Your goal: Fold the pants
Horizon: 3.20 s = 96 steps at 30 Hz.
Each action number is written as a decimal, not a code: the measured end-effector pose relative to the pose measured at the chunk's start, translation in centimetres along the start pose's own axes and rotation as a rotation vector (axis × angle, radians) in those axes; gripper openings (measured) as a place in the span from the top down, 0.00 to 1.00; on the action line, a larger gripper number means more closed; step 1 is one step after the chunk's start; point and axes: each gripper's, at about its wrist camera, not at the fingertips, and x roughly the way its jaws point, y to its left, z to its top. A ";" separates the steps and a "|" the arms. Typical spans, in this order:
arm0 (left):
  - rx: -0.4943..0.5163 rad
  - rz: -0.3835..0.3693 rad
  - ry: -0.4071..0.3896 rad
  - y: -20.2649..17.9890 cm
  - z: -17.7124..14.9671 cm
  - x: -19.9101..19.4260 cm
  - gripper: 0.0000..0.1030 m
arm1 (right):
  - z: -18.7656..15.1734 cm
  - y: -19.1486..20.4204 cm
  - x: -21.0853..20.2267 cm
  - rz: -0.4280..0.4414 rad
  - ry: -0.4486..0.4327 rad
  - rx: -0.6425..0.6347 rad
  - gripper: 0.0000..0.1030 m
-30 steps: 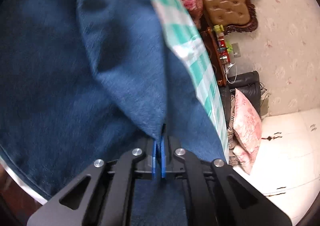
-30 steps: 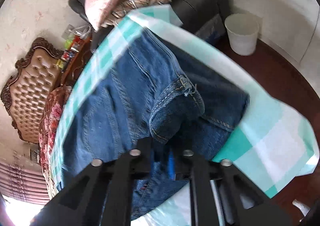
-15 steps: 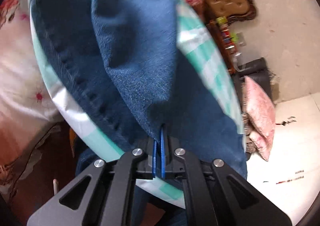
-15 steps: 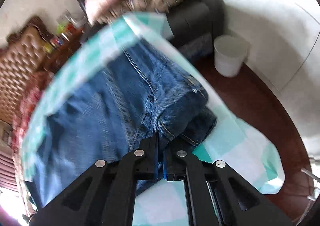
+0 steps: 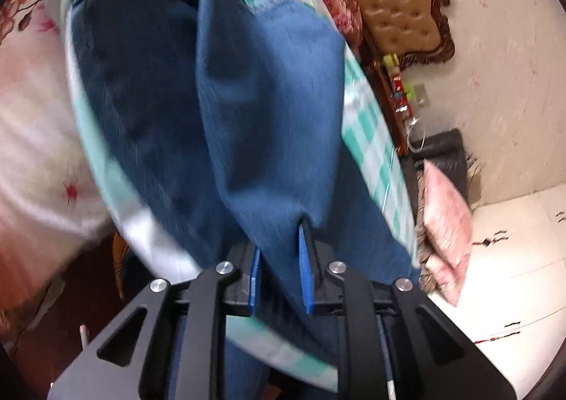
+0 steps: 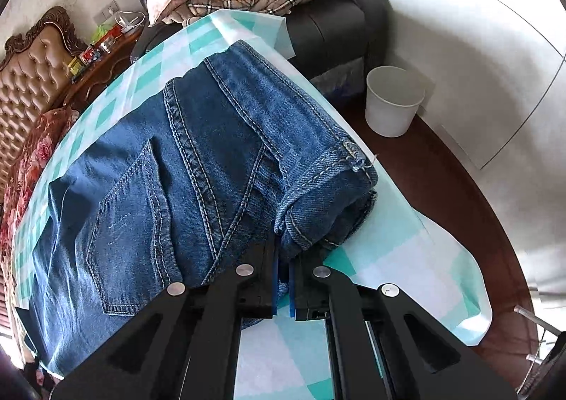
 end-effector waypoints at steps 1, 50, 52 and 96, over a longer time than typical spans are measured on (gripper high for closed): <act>-0.021 -0.008 -0.009 0.6 1.1 0.1 0.82 | -0.1 0.1 0.0 -0.003 -0.001 -0.003 0.98; 0.585 0.594 -0.282 -0.8 3.9 -5.5 0.97 | 0.9 1.1 -1.8 -0.031 -0.032 -0.030 0.98; 0.903 0.729 -0.363 -4.3 -0.1 -4.1 0.97 | 0.8 1.8 -2.2 -0.065 -0.043 -0.060 0.98; 0.527 0.497 -0.237 0.4 11.1 -2.5 0.75 | -0.5 -2.8 -0.9 0.214 0.054 0.091 0.88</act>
